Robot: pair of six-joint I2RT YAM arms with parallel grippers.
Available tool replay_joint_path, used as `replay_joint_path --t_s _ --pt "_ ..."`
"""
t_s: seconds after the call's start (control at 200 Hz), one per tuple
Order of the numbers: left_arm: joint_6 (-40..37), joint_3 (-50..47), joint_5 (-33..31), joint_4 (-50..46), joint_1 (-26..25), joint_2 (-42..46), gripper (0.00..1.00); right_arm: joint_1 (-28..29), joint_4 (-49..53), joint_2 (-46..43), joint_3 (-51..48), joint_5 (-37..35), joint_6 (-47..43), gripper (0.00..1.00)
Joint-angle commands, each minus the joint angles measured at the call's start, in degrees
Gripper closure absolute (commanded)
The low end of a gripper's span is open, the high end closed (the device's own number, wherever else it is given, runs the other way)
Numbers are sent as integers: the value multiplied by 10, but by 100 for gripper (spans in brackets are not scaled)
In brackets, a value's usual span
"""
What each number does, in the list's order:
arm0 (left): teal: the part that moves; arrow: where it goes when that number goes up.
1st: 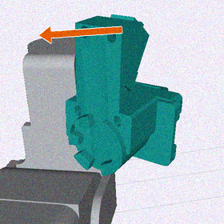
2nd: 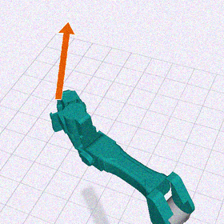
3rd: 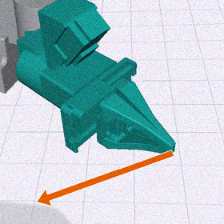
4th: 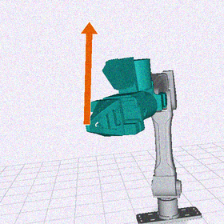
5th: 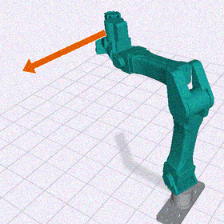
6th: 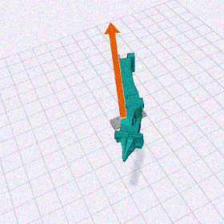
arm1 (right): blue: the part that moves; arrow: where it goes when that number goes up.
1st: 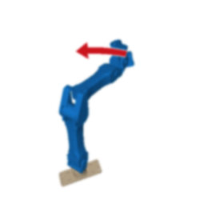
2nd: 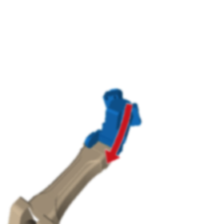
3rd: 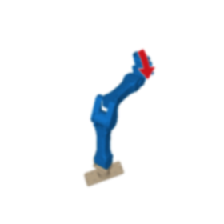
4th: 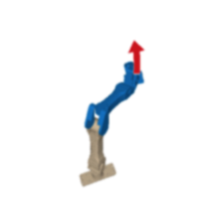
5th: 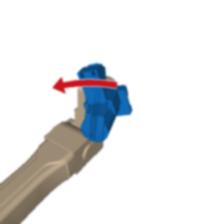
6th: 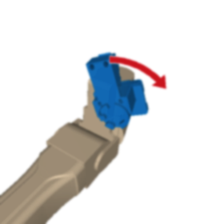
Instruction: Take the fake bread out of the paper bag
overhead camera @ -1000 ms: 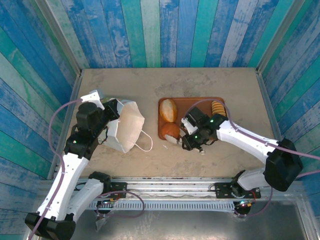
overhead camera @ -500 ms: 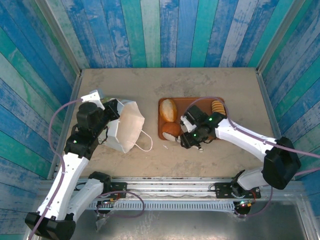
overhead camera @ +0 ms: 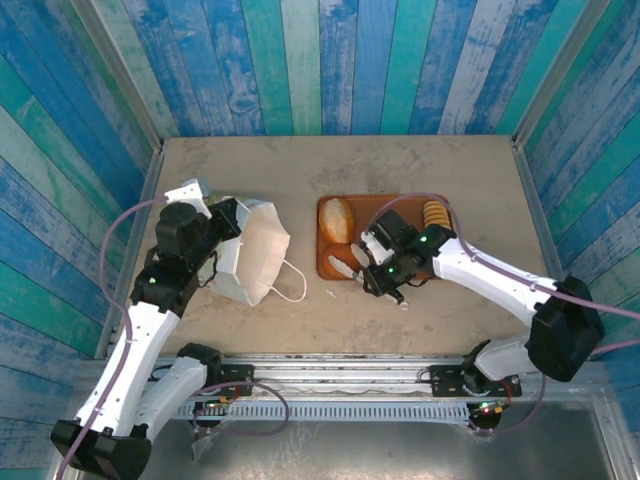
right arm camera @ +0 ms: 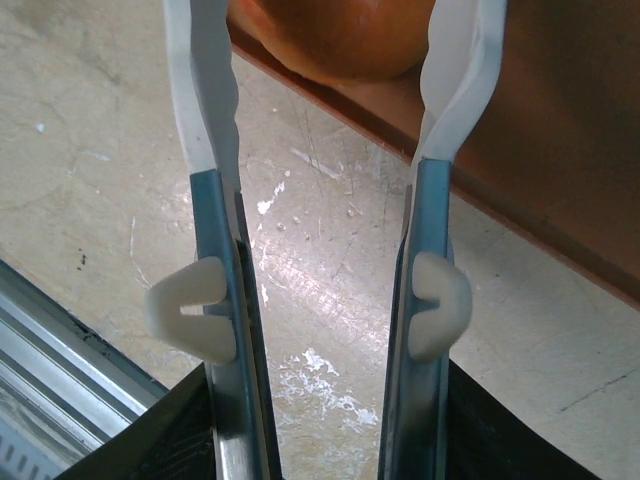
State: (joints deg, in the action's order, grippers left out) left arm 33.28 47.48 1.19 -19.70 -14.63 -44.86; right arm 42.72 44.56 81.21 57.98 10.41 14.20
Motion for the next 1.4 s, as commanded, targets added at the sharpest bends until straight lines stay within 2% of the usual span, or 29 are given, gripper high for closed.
replay_joint_path --t_s 0.0,0.235,0.496,0.796,0.892,1.142,1.392 --pt "-4 -1 -4 4 0 9 100 -1 2 6 1 11 4 51" --pt "0 -3 1 10 -1 8 100 -1 -10 -23 0 5 3 51" --pt "1 -2 10 16 0 1 100 -2 -7 -75 0 -32 9 44" --pt "-6 11 53 26 0 -19 100 -3 -17 -151 12 -65 7 44" --pt "-6 10 66 34 0 -22 100 -3 -43 -174 11 -42 1 45" --pt "-12 25 77 23 0 -26 100 6 -109 -156 33 124 -21 48" --pt "-6 29 79 16 0 -22 100 63 -108 -113 61 129 -46 48"
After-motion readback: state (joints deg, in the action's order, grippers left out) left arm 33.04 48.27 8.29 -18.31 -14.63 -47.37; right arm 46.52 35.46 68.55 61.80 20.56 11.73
